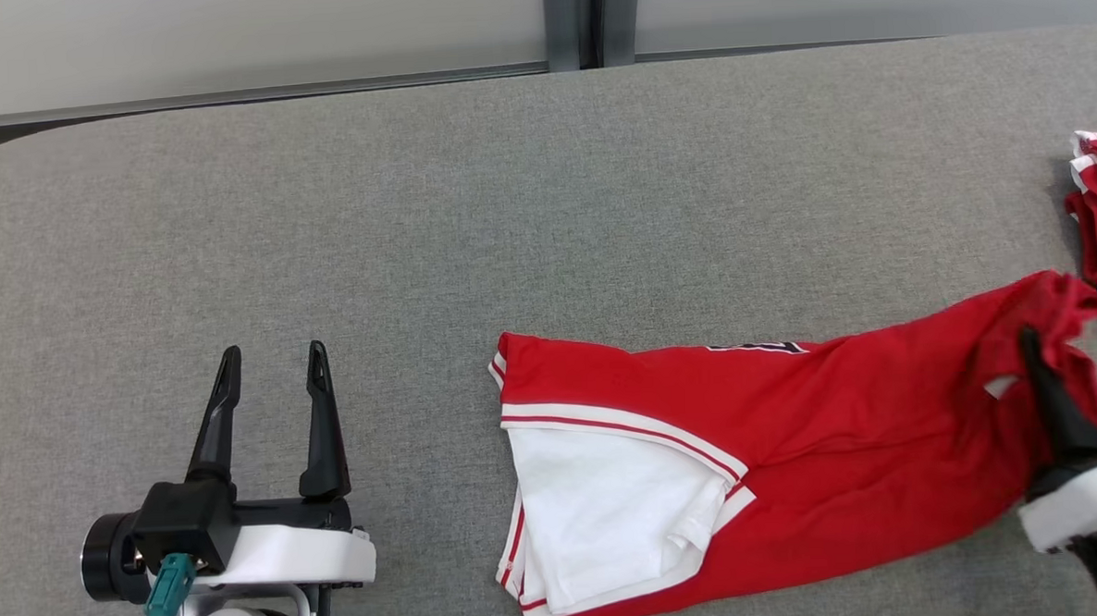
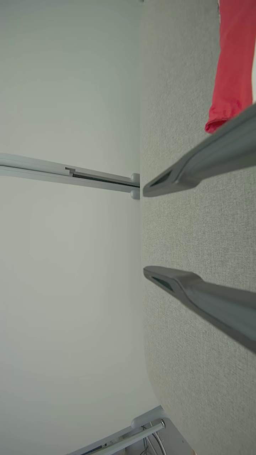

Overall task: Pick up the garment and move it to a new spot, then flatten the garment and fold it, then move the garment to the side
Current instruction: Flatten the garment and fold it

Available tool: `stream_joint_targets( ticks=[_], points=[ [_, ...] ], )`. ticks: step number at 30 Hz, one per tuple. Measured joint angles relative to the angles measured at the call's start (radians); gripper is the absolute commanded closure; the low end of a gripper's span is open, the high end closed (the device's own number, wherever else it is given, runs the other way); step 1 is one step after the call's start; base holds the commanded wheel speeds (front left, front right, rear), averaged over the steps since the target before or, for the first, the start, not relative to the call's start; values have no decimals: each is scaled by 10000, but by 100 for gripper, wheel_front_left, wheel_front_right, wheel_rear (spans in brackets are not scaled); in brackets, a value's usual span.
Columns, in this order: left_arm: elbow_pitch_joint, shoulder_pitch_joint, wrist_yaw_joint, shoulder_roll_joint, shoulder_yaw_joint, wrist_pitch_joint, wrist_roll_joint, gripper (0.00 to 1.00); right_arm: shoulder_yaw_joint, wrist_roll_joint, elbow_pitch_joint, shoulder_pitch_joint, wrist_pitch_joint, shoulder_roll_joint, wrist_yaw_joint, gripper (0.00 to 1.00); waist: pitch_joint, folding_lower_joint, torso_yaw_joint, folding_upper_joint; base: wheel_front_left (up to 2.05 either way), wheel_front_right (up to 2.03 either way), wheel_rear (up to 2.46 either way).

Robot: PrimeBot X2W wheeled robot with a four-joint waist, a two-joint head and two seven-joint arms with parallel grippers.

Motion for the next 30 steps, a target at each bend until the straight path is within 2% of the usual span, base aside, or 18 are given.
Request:
stream_joint_targets(
  ticks=[4,5,10,13,14,18,21,22,23,24,25,30],
  points=[
    [61,14,-79,-29,-56,2,23,0,759,-343,-1674,-255,1028,591,0,100,-122,0,-9,0,0,0,0],
    [61,14,-79,-29,-56,2,23,0,759,-343,-1674,-255,1028,591,0,100,-122,0,-9,0,0,0,0],
    [205,-21,-174,-42,-176,0,48,0,2226,-424,-2608,-470,1793,1804,0,100,-247,0,164,0,0,0,0],
    [311,-73,-203,-59,-297,0,50,0,3110,-307,-2454,-612,1910,2406,0,100,-301,-1,335,0,0,0,0],
    [370,-154,-259,-69,-362,0,58,0,3731,-10,-2217,-802,1971,2731,0,100,-322,0,449,0,0,0,0],
    [426,-220,-268,-79,-456,0,96,0,4483,295,-1534,-1122,1960,3126,0,100,-321,0,598,0,0,0,0],
    [497,-239,-276,-92,-546,0,100,0,5281,619,-368,-1523,1829,3419,0,100,-284,0,750,0,0,0,0],
    [518,-249,-286,-92,-568,0,100,0,5436,629,-92,-1614,1735,3455,0,84,-274,0,786,0,0,0,0],
    [535,-258,-305,-94,-602,0,100,0,5530,639,119,-1706,1574,3463,0,59,-260,0,816,0,0,0,0],
    [560,-267,-303,-98,-617,0,100,0,5624,658,307,-1807,1430,3473,0,21,-239,0,838,0,0,0,0],
    [571,-286,-303,-100,-619,0,100,0,5779,675,420,-1918,1258,3471,-2,0,-220,-1,847,0,0,0,0],
    [600,-339,-301,-111,-600,0,105,0,5969,711,418,-2524,-153,3413,0,0,-199,0,776,0,0,0,0]
  ],
)
